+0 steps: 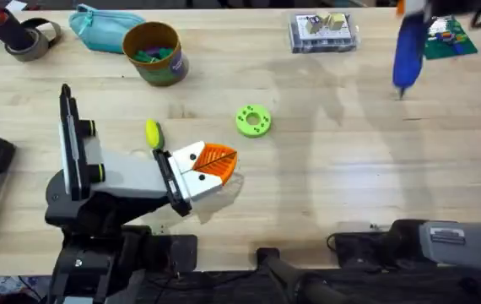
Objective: Pick up the gripper from the table and insert it into the empty holder that is missing its gripper. Then pick up a screw, insert it into the mounting hole, and use the screwdriver to tighten it. Finally, clean up the table by picking up the vegetable and placing it into the bucket.
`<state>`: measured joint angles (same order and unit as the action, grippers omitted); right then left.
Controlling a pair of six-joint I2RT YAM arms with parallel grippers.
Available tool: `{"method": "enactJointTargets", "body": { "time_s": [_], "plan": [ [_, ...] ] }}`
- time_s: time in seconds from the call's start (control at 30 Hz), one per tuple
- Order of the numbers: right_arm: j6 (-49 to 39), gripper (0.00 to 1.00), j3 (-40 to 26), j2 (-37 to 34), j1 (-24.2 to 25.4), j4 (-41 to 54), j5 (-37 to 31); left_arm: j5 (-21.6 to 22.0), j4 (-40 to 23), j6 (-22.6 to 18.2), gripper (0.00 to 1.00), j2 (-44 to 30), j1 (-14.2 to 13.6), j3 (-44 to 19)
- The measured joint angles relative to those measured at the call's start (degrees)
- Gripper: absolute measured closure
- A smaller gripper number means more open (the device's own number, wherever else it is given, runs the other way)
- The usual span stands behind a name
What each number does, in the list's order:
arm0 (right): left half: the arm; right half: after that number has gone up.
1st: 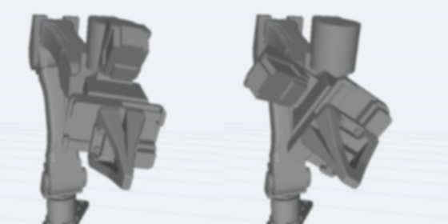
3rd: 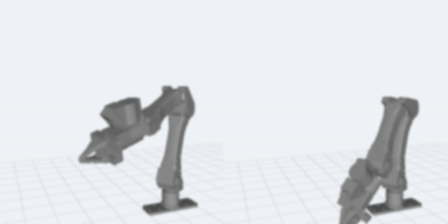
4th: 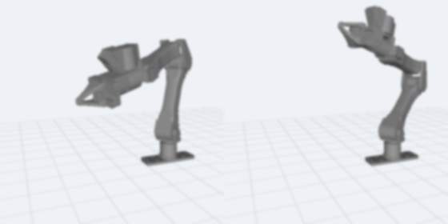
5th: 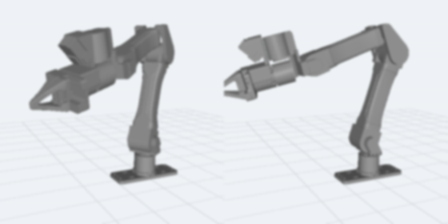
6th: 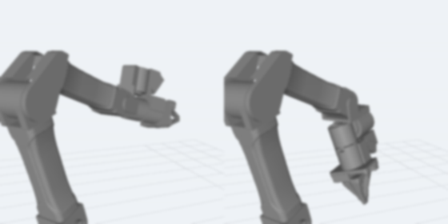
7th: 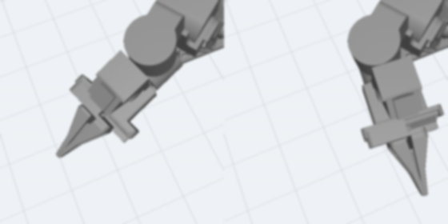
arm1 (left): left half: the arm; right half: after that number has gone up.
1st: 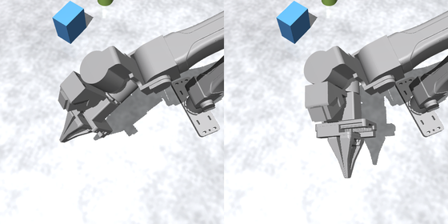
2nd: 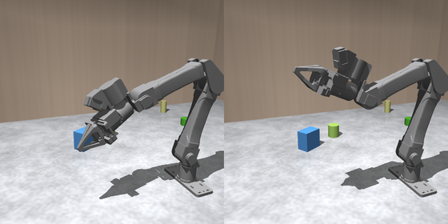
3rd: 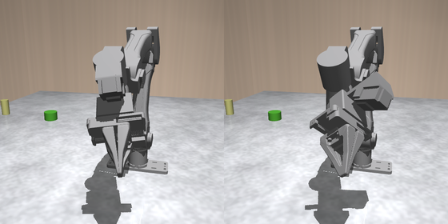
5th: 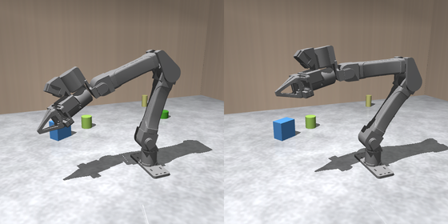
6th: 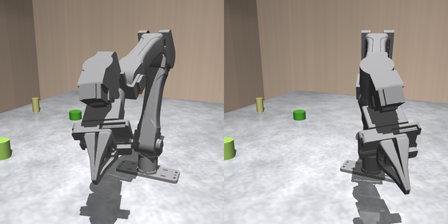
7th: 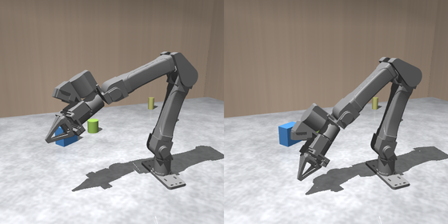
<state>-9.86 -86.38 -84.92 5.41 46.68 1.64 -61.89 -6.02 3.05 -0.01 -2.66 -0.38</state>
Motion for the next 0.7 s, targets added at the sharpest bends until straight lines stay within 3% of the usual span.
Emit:
{"method": "enactJointTargets", "body": {
  "time_s": [0.27,0.7],
  "plan": [
    [1.15,0.975,-2.09,8.68,0.0,-7.06,13.57,0.0,0.0,0.0,0.988,0.0,0.0,0.0],
    [7.43,0.975,-2.09,13.83,-0.24,-29.35,40.76,0.02,0.0,0.0,0.988,0.0,0.0,0.0]
  ]
}}
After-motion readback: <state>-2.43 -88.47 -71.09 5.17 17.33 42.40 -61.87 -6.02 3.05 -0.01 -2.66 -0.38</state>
